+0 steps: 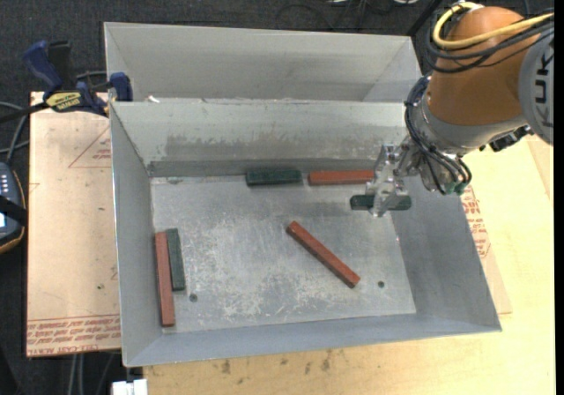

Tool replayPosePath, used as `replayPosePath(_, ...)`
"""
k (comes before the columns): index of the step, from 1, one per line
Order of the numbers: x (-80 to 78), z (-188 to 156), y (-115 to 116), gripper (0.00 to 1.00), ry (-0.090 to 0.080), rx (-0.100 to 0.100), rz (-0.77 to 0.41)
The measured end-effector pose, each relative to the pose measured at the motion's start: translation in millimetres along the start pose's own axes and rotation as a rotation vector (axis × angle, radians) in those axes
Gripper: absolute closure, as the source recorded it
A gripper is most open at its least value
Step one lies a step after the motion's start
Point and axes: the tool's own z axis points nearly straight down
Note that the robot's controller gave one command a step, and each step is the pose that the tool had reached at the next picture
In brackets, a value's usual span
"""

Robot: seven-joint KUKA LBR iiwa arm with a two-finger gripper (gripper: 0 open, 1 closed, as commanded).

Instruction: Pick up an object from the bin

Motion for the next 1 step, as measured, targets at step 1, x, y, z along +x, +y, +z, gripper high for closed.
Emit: replayPosePath(1,0.1,0.1,0.0,1.0,0.0,0.0,0.0)
